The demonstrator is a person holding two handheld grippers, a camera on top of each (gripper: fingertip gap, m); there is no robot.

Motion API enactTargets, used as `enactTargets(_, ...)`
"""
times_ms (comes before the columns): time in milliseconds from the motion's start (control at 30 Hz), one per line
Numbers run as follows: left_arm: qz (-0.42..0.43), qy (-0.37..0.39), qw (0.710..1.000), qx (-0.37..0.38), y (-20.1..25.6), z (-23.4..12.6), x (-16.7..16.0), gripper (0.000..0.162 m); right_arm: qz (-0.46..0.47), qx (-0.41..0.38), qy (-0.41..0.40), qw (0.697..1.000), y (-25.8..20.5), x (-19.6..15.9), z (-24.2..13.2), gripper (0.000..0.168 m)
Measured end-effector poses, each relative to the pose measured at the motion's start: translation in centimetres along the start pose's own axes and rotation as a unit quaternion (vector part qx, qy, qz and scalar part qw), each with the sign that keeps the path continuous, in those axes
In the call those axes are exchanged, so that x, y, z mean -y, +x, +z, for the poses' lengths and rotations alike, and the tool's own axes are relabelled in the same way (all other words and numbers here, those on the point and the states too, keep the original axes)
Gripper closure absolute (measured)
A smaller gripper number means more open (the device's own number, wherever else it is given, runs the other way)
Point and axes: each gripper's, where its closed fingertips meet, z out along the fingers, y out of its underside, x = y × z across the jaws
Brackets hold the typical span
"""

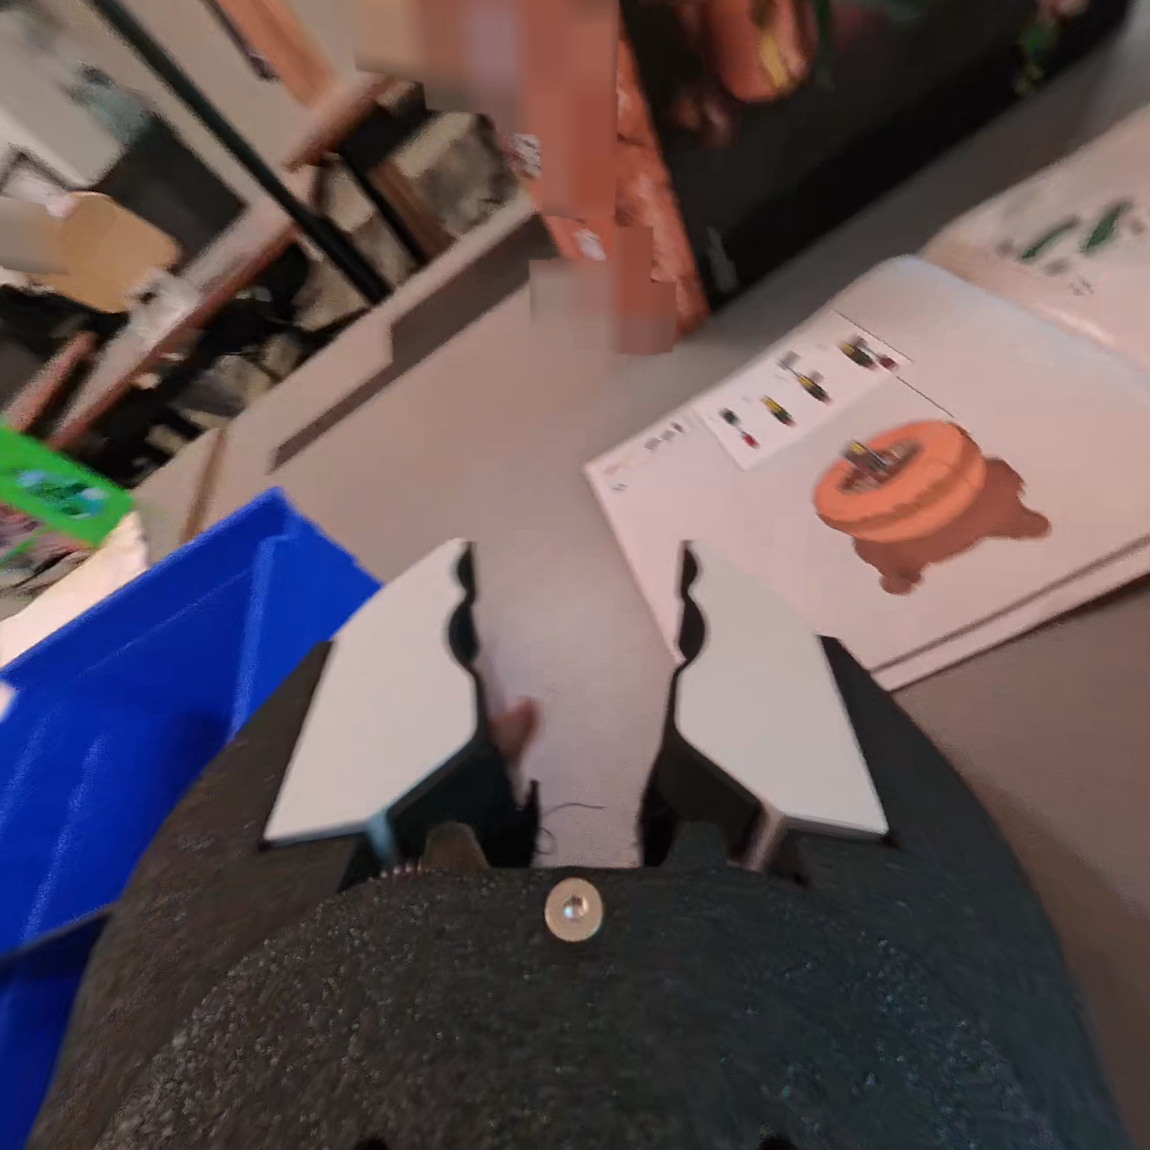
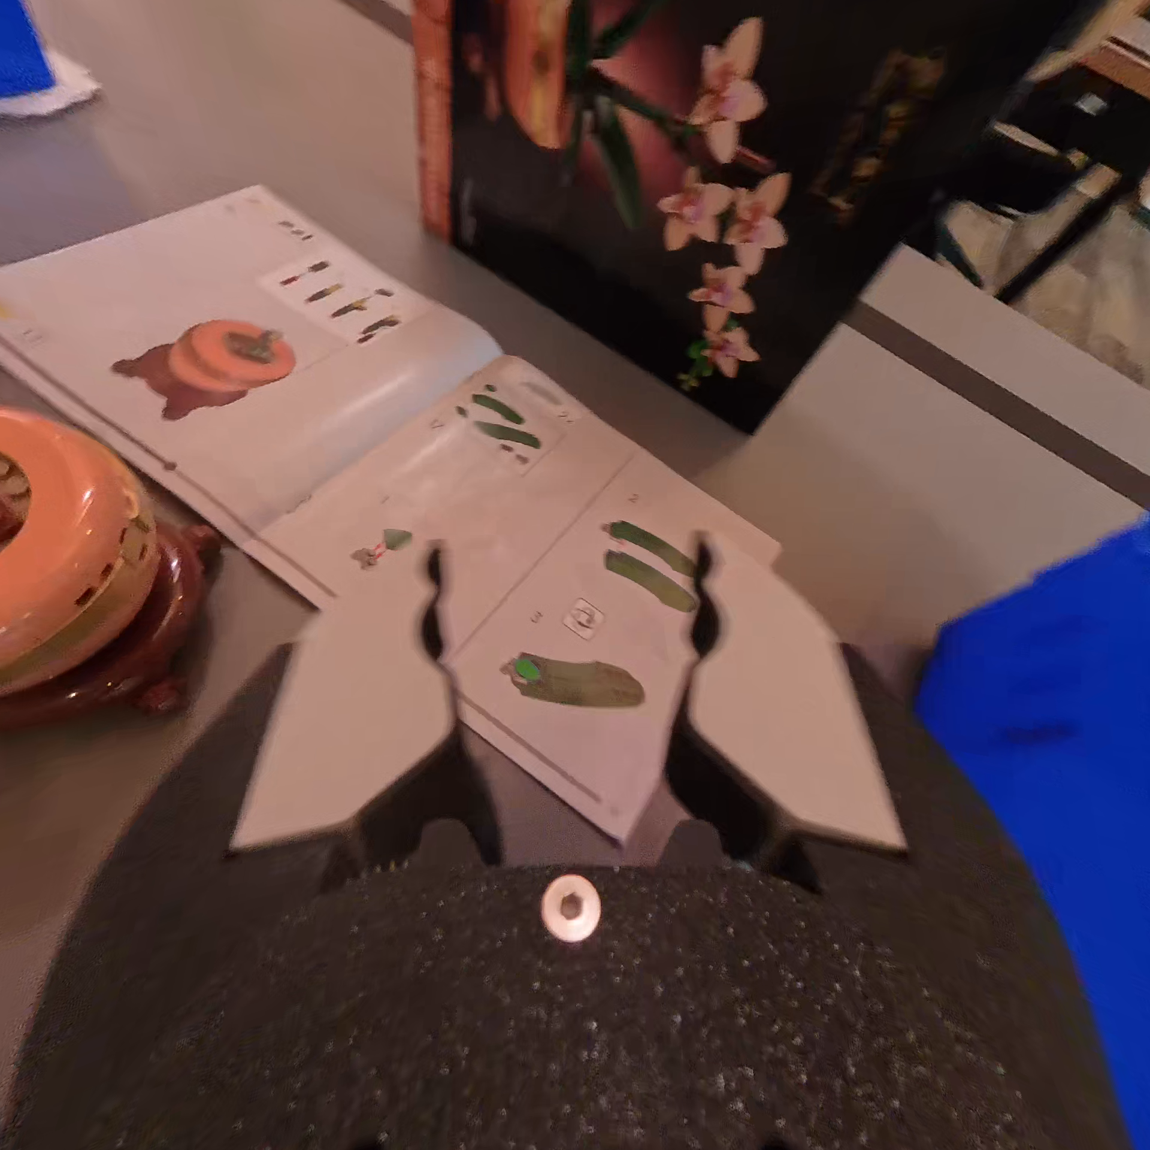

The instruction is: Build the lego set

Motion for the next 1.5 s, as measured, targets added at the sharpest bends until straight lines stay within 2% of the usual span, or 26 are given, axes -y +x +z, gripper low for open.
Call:
enactTargets(33, -0.014, 0.001, 1.0, 0.026, -1.0, -0.9, 0.3, 0.075, 0.009, -0.021, -0.007, 1.0, 0.7, 0.1, -0.8, 0.064)
enactTargets(67, -0.028, -0.011, 0.998, 0.051, -2.0, -1.9, 0.2, 0.054, 0.015, -0.044, -0.008, 0.999, 1.5, 0.2, -1.8, 0.052)
enactTargets(100, -0.041, -0.021, 0.996, 0.071, -2.9, -2.9, 0.2, 0.043, 0.017, -0.071, -0.005, 0.997, 2.3, 0.4, -3.0, 0.046)
enactTargets(133, -0.055, -0.019, 0.994, 0.089, -3.7, -3.9, 0.3, 0.038, 0.017, -0.103, -0.007, 0.995, 3.4, 0.4, -4.4, 0.048)
enactTargets(233, -0.099, -0.003, 0.989, 0.109, -5.5, -6.5, 0.4, 0.041, 0.019, -0.196, -0.033, 0.98, 6.7, -0.6, -9.0, 0.054)
enactTargets(333, -0.124, -0.002, 0.985, 0.122, -7.0, -8.0, -0.2, 0.043, 0.044, -0.254, -0.05, 0.965, 9.2, -2.2, -13.1, 0.067)
enactTargets(433, -0.141, 0.002, 0.984, 0.111, -6.9, -8.9, -0.4, 0.044, 0.059, -0.282, -0.074, 0.955, 10.0, -4.1, -15.7, 0.072)
enactTargets(567, -0.138, 0.023, 0.986, 0.087, -5.1, -10.8, 0.3, 0.048, 0.059, -0.282, -0.05, 0.956, 9.1, -3.9, -17.4, 0.079)
enactTargets(767, -0.124, 0.03, 0.988, 0.086, -4.8, -12.8, 0.8, 0.051, 0.049, -0.276, -0.069, 0.957, 8.3, -4.3, -18.1, 0.084)
enactTargets(1300, -0.127, -0.009, 0.987, 0.1, -6.9, -12.6, -1.6, 0.05, 0.049, -0.25, -0.106, 0.961, 7.7, -5.0, -16.5, 0.085)
enactTargets(1500, -0.104, -0.044, 0.989, 0.096, -7.1, -13.2, -2.7, 0.06, 0.048, -0.248, -0.096, 0.963, 7.5, -4.6, -16.5, 0.085)
